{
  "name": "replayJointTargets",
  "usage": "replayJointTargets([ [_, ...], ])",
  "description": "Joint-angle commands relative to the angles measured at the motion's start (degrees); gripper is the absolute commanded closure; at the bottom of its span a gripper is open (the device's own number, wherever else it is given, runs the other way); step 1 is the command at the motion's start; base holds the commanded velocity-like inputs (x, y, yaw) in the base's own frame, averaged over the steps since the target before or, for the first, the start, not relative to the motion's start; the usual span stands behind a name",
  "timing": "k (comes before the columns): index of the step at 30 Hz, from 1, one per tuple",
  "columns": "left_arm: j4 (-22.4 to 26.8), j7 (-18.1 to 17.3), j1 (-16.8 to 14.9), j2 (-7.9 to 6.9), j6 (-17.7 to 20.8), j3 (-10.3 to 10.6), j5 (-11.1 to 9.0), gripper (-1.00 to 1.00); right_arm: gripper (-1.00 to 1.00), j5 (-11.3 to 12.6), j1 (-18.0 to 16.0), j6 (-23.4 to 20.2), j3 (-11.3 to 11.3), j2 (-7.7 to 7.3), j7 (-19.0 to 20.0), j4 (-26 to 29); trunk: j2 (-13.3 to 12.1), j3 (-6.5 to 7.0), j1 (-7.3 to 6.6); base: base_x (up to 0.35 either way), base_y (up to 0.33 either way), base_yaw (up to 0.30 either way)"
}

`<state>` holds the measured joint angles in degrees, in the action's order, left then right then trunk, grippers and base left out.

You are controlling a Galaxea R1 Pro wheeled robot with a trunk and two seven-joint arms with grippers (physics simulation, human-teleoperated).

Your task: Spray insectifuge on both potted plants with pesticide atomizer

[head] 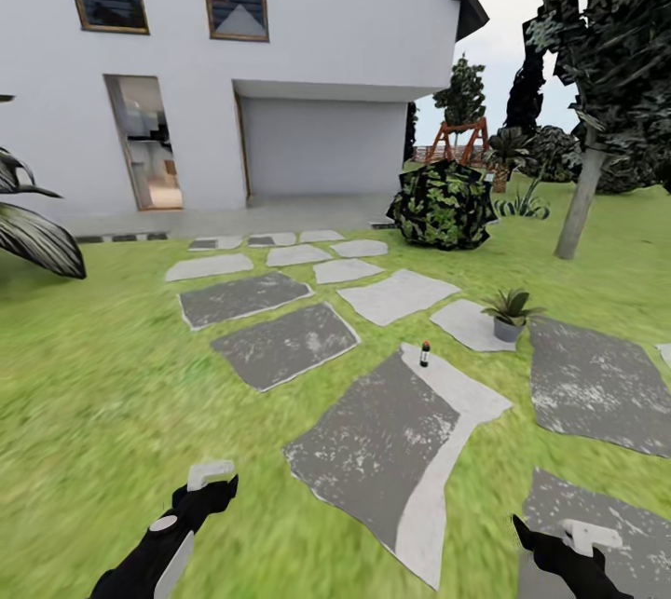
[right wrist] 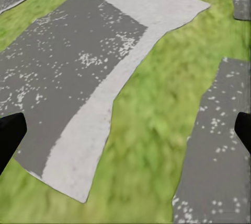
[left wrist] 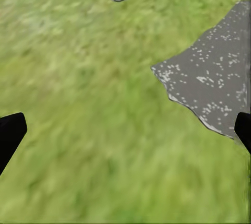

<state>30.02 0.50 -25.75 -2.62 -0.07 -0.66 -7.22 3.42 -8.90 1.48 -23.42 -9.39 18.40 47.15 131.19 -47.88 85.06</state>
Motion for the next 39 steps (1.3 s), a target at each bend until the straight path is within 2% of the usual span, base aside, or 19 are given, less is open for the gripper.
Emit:
replayJointTargets([
  [1,0.04,0.06,0.0,-0.02,-0.01,0.08,-0.6,-1.0,-1.0,0.36,-0.06,0.07,-0.13,0.03,0.41,-0.07,0.02,-0.06,0.02,0.326,0.0,-0.295],
  [19,0.04,0.03,0.0,-0.02,-0.01,0.13,-0.6,-1.0,-1.0,0.3,-0.06,0.04,-0.05,0.0,0.41,0.13,0.02,-0.06,0.02,0.328,-0.037,-0.275],
  [39,0.04,0.02,0.0,0.02,-0.01,0.13,-0.59,-1.0,-1.0,0.27,-0.06,0.48,0.18,0.07,0.41,0.07,0.02,-0.11,0.02,0.281,-0.21,-0.013],
])
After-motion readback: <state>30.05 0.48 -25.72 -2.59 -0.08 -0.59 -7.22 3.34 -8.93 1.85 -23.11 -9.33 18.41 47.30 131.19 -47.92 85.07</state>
